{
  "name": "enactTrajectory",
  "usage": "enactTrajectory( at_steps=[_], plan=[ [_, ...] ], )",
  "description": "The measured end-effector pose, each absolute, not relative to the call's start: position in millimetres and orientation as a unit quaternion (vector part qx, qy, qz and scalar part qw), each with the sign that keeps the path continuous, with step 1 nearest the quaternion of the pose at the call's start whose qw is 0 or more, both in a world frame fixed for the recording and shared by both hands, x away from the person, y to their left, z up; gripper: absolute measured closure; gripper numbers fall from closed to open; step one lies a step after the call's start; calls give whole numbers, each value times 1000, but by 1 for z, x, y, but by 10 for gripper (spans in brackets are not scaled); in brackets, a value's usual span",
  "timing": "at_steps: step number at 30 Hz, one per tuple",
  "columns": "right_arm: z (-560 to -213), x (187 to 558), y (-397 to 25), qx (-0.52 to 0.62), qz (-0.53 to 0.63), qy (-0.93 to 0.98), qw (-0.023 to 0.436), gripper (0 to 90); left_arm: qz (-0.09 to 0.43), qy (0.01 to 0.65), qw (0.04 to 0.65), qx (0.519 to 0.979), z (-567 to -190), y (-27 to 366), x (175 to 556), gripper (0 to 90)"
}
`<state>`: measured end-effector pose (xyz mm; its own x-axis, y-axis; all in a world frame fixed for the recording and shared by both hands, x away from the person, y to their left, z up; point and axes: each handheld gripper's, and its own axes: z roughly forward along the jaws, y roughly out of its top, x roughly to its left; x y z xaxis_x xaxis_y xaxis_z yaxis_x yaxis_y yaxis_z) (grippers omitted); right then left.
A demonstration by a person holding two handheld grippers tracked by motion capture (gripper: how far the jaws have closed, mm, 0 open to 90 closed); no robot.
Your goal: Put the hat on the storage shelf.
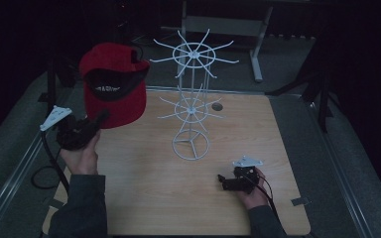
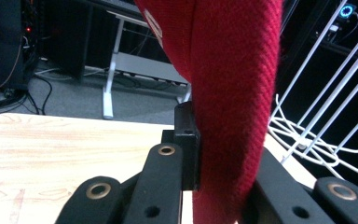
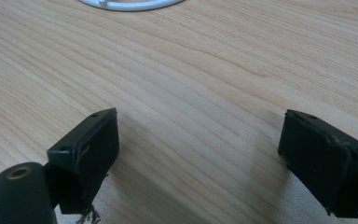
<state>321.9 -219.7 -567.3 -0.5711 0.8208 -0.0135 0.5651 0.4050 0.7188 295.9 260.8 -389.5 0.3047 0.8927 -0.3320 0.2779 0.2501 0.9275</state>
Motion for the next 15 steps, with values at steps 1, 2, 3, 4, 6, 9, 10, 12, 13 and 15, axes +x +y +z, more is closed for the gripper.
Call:
enactTrajectory(
  at_steps=[1,2,3,4,6,9,10,12,13,15],
  plan=[
    [-567,322,-220,424,343,817,186,121,262,529,588,553,-389,261,296,855],
    [-567,322,-220,424,343,817,186,121,263,529,588,553,-389,262,296,856],
    [-567,322,-220,424,343,817,186,121,264,529,587,553,-388,262,296,855],
    [-567,322,-220,424,343,817,186,121,265,528,586,554,-388,262,296,855],
    [-567,322,-220,424,343,817,186,121,266,528,586,554,-387,262,296,855],
    [-567,322,-220,424,343,817,186,121,266,527,588,553,-387,263,296,855],
    [-567,322,-220,424,343,817,186,121,266,527,588,552,-386,263,296,855],
    [-567,322,-220,424,343,817,186,121,266,528,589,551,-386,264,297,855],
    [-567,322,-220,424,343,817,186,121,266,528,589,550,-386,264,297,855],
    [-567,322,-220,424,343,817,186,121,267,528,590,549,-386,264,297,855]
  ],
)
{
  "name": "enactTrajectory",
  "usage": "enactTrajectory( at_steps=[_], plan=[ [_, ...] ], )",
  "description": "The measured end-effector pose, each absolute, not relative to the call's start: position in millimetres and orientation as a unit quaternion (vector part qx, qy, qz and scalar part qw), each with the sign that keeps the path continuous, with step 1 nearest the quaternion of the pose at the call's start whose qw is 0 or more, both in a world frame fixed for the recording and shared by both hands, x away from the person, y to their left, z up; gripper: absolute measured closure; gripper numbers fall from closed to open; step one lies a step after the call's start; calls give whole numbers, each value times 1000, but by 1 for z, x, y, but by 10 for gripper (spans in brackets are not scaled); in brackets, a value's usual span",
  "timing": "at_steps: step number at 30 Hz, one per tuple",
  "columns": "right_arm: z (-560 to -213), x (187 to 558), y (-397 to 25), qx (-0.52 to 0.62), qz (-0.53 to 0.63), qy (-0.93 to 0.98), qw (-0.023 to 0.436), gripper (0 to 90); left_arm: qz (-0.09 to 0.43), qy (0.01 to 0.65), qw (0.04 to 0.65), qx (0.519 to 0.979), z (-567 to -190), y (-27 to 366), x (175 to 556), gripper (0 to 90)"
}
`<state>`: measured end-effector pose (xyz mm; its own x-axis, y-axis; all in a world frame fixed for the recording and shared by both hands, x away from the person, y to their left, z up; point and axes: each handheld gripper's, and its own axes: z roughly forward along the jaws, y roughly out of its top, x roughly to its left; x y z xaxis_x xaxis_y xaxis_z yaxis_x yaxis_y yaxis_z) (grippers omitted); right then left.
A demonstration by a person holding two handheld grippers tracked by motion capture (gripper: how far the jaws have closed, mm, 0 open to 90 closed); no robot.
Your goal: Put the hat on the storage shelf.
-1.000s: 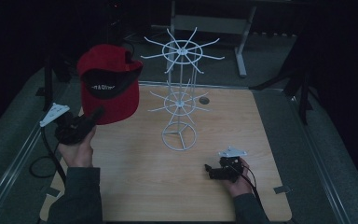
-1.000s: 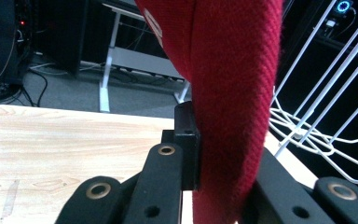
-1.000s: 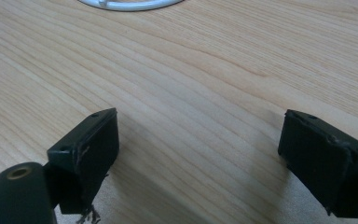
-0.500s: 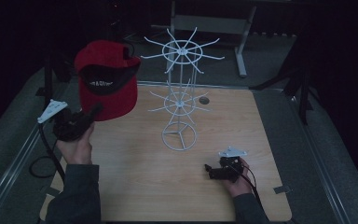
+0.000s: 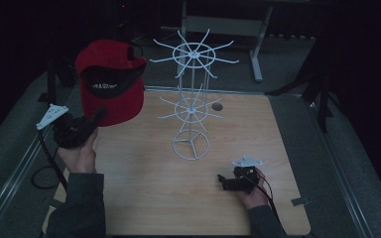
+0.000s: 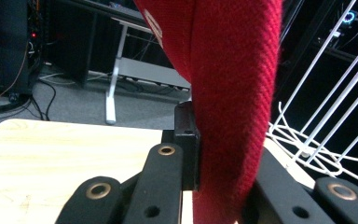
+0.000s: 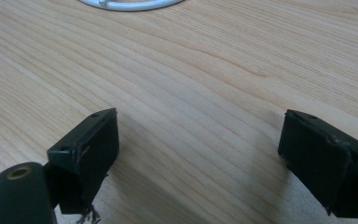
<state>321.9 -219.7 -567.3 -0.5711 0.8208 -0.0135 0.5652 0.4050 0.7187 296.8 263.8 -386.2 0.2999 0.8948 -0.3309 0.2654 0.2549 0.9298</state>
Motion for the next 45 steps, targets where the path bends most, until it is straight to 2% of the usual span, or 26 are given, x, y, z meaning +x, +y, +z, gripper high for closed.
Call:
enactTrajectory(
  at_steps=[21,45],
  plan=[
    [-567,322,-220,424,343,817,187,121,276,518,619,522,-379,257,293,855],
    [-567,322,-220,424,343,817,187,121,277,505,629,522,-368,248,298,855]
  ],
)
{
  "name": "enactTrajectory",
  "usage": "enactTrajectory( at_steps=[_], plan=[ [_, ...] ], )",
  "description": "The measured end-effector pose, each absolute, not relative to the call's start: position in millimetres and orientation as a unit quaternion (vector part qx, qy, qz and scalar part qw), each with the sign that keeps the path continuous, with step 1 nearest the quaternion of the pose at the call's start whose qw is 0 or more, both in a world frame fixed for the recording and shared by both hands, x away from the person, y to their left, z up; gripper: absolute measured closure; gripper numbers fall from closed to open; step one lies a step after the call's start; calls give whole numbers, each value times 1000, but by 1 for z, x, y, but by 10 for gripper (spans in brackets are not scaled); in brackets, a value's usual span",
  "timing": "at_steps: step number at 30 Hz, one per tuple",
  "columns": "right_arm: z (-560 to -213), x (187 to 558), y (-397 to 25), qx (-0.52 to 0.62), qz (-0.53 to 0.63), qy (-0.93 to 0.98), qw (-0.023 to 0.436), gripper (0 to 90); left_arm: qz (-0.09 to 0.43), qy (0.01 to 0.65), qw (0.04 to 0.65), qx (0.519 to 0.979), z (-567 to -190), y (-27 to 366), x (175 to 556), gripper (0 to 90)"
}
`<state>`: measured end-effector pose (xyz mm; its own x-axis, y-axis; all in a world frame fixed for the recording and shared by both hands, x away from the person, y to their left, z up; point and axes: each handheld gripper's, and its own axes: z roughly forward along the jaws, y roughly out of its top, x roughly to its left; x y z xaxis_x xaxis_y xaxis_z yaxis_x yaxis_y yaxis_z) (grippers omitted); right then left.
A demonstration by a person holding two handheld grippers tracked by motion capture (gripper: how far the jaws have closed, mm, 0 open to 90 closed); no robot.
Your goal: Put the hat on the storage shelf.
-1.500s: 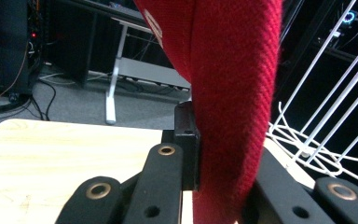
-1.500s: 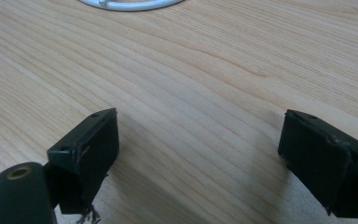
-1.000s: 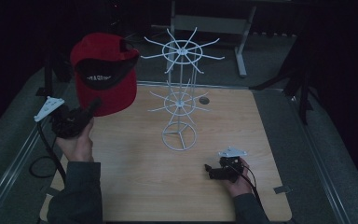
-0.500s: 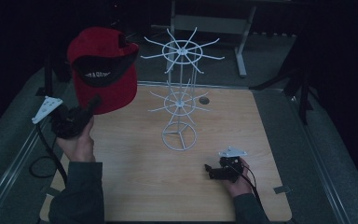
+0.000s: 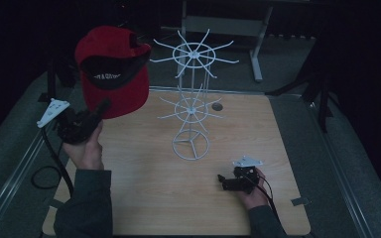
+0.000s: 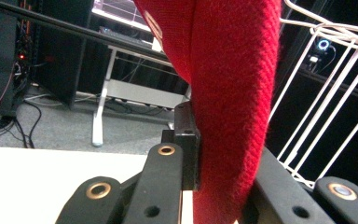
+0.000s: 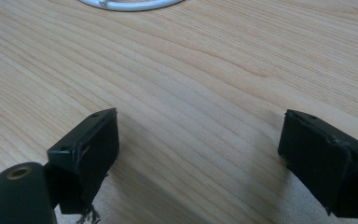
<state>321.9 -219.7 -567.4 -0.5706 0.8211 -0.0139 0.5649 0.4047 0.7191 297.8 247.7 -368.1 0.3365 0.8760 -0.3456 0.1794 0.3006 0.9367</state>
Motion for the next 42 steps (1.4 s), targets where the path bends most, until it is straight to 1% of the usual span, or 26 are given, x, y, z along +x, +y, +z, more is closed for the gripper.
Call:
enactTrajectory(
  at_steps=[42],
  plan=[
    [-567,322,-220,424,343,817,187,121,285,489,628,534,-348,234,309,855]
  ],
)
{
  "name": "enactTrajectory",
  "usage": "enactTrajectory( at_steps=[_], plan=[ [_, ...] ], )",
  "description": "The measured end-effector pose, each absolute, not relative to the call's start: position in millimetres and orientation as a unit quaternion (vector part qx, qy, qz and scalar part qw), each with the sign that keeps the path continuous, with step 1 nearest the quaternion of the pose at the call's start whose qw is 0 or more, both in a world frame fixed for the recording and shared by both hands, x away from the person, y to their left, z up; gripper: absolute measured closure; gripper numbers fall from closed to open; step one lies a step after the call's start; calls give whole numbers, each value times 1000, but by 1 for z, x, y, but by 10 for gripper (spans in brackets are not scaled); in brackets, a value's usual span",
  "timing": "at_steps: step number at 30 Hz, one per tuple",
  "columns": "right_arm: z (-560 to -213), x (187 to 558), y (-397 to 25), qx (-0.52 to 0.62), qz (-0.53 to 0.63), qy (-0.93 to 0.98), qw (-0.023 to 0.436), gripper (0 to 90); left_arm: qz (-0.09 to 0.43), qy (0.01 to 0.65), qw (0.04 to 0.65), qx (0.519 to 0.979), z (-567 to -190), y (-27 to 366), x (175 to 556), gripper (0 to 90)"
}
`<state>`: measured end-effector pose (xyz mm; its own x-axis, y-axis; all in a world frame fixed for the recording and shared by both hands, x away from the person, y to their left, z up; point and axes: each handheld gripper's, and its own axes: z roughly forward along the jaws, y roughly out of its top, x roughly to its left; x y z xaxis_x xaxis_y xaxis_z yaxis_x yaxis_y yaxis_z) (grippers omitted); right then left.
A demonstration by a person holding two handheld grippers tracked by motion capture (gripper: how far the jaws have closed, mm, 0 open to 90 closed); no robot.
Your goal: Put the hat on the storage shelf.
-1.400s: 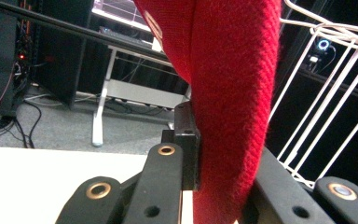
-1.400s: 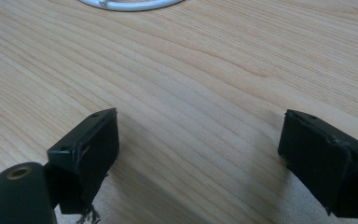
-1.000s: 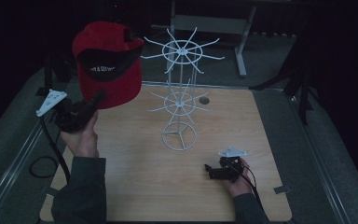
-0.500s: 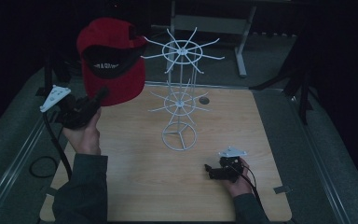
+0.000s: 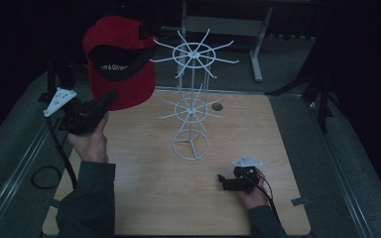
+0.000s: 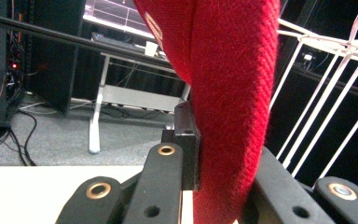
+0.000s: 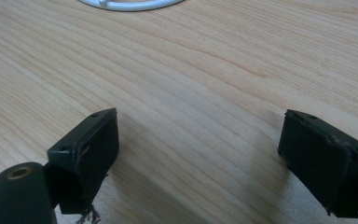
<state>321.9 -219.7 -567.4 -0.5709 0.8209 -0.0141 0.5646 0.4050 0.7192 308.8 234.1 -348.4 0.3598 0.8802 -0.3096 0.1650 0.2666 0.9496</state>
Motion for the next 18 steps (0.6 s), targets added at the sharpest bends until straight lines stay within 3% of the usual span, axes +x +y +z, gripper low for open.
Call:
enactTrajectory(
  at_steps=[18],
  plan=[
    [-567,322,-220,425,343,817,186,121,286,485,639,523,-343,229,312,855]
  ],
)
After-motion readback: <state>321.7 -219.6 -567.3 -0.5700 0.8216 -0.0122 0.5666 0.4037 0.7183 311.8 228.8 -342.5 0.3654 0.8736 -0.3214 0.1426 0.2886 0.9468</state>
